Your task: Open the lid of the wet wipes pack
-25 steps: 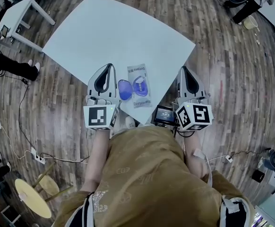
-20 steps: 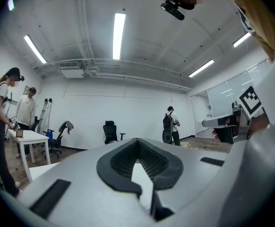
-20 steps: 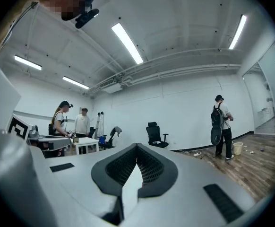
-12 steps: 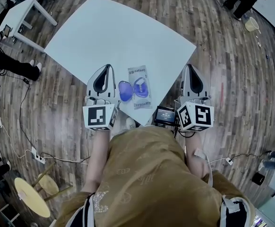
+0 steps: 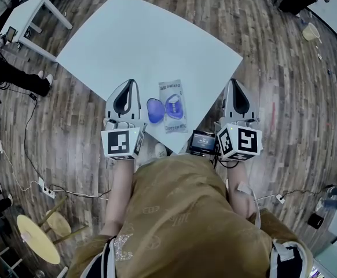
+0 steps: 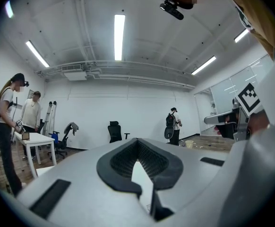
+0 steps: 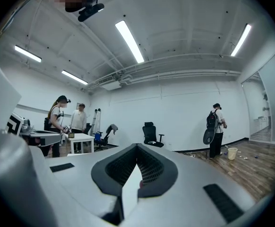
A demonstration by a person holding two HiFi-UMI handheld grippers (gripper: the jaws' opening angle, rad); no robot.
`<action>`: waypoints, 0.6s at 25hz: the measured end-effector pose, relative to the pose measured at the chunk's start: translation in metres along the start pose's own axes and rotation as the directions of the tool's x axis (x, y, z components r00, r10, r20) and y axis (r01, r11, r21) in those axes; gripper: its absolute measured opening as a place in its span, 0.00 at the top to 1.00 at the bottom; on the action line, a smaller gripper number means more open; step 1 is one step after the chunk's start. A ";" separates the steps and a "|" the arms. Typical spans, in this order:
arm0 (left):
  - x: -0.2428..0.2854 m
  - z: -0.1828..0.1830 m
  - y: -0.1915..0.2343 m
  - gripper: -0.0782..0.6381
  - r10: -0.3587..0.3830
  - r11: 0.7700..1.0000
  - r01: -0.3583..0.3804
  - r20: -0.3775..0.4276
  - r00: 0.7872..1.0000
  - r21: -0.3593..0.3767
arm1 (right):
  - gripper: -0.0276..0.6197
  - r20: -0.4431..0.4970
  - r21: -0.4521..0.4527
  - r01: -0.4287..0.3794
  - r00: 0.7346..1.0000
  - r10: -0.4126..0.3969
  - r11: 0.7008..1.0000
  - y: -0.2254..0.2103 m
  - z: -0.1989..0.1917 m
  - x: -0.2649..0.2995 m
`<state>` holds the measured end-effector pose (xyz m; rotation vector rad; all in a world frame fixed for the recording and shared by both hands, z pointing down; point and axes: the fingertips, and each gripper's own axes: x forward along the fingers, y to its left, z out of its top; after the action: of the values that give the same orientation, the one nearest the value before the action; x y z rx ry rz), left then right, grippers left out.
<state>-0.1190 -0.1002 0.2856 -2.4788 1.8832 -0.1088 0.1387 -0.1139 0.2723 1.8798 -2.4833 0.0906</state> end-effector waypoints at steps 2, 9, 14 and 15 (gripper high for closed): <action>-0.001 -0.004 0.003 0.89 0.009 1.000 -0.009 -0.009 1.000 0.009 | 0.94 -0.001 -0.002 0.003 1.000 -0.003 1.000 -0.001 -0.001 0.000; -0.006 -0.006 0.013 0.89 0.037 0.999 -0.036 -0.018 0.999 0.020 | 0.94 0.005 -0.005 0.002 1.000 -0.002 1.000 -0.003 0.001 -0.001; -0.004 -0.007 0.014 0.89 0.035 0.999 -0.034 -0.025 0.999 0.023 | 0.94 0.000 -0.009 -0.003 1.000 0.003 1.000 -0.001 0.001 0.002; -0.004 -0.007 0.013 0.89 0.032 0.999 -0.032 -0.027 0.999 0.027 | 0.94 -0.001 -0.011 -0.003 1.000 0.003 1.000 -0.001 0.001 0.002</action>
<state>-0.1328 -0.1001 0.2914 -2.4412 1.9179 -0.1666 0.1394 -0.1164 0.2718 1.8708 -2.4810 0.0781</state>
